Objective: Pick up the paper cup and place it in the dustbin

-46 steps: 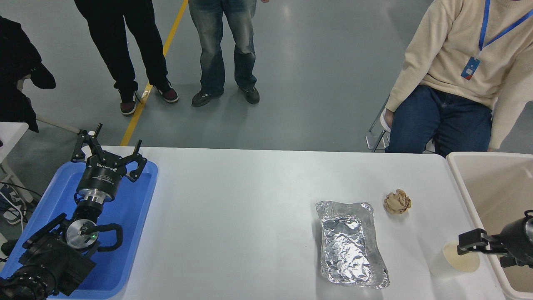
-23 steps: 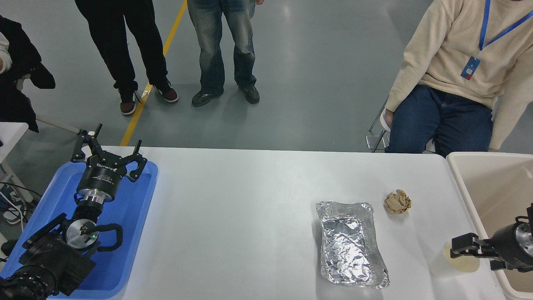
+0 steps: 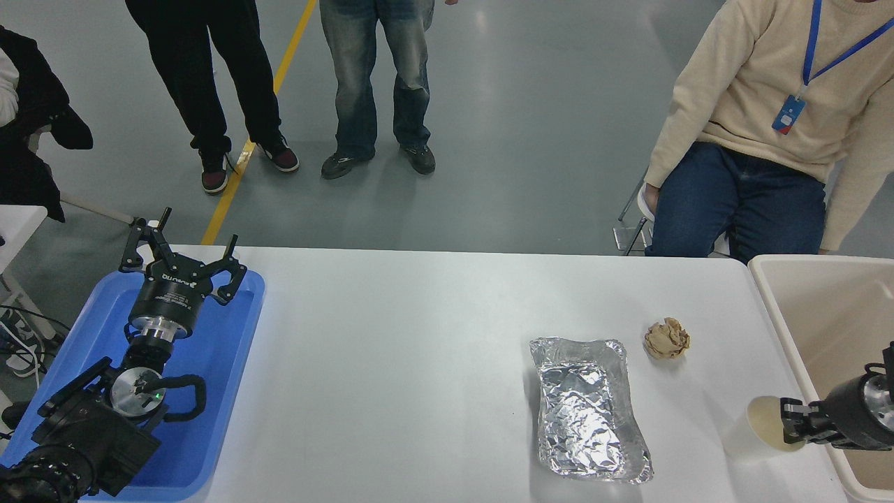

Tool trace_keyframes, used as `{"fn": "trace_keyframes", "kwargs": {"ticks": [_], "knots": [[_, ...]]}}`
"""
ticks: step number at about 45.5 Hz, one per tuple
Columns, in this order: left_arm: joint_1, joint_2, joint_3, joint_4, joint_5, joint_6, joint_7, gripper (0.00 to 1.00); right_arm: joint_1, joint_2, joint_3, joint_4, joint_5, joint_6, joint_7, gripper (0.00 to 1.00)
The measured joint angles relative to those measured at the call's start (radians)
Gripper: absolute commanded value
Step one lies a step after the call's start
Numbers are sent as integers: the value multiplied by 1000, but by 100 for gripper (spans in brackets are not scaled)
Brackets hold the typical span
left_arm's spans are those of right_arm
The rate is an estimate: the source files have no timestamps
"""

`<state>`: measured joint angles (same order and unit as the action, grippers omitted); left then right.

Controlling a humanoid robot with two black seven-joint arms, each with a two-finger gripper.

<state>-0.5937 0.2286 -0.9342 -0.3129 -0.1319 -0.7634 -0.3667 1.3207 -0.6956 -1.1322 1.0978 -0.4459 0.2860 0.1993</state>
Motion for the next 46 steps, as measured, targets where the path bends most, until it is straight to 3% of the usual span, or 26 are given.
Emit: {"fn": "trace_keyframes", "kwargs": {"ticks": [29, 46], "knots": [[0, 0, 0, 0, 0, -1, 1, 100, 264, -59, -108, 169, -10, 74, -9, 0], [0, 0, 0, 0, 0, -1, 1, 100, 680, -65, -263, 304, -15, 331, -9, 0]]}}
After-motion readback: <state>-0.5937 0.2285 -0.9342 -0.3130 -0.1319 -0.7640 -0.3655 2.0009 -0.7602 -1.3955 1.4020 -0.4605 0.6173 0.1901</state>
